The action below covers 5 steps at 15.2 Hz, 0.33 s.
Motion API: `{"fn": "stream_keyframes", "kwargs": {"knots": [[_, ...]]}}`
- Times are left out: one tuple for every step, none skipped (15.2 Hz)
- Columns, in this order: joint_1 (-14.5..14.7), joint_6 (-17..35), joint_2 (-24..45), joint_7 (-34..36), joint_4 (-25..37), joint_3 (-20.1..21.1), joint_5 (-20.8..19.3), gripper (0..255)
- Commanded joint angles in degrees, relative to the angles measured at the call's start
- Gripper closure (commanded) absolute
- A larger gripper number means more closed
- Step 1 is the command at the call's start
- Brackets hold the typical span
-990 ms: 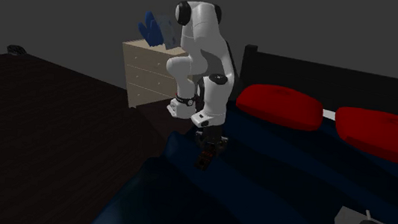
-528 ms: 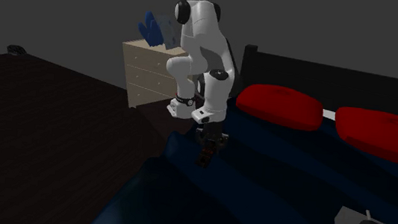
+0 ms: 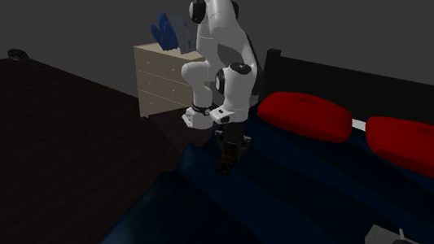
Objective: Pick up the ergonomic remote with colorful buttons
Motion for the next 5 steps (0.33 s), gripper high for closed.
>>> {"fn": "stream_keyframes", "kwargs": {"knots": [[0.0, -1.4, -0.9, 0.1, 0.5, -0.1, -0.2, 255], [0.0, -2.2, -1.4, 0.2, 0.7, -0.1, -0.4, 255], [0.0, -2.9, -1.9, 0.3, 1.0, -0.1, -0.5, 255], [0.0, -3.0, -1.9, 0.3, 1.1, -0.1, -0.5, 255], [0.0, -3.0, -1.9, 0.3, 1.1, -0.1, -0.5, 255]]}}
